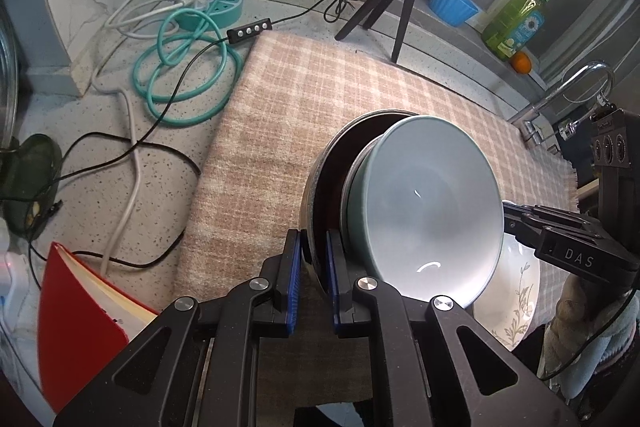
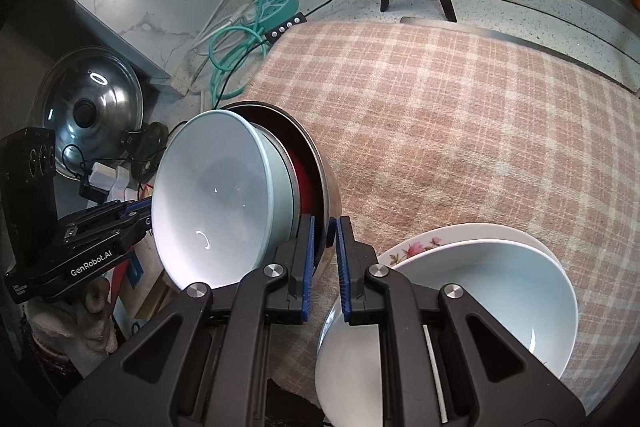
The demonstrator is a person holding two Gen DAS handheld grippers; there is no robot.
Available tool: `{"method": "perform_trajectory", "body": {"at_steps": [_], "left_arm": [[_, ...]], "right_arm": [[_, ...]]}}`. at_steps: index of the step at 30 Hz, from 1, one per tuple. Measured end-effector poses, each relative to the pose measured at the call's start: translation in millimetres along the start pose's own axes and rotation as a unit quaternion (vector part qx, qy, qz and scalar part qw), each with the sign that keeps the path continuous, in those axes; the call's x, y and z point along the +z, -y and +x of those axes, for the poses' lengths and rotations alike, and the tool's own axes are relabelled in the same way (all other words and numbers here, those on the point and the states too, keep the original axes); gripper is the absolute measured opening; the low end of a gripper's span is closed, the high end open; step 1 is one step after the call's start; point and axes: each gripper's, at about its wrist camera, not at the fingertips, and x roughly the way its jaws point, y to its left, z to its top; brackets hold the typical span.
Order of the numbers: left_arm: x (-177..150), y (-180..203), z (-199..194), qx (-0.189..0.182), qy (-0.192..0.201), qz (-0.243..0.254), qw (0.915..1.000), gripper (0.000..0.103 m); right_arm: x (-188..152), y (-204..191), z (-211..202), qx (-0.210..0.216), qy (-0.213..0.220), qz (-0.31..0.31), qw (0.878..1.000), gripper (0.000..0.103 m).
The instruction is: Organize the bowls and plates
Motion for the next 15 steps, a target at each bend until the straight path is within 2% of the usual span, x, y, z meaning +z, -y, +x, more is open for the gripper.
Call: {"method": "perform_trajectory", "body": {"at_steps": [15], "left_arm": [[12.9,53.9,-25.5,-0.022,0.03,0.04,0.9985,0.009]], "right_arm": [[-13.0,25.2,-70.0,0.0,0.048,0.021,0.999,0.011]]}}
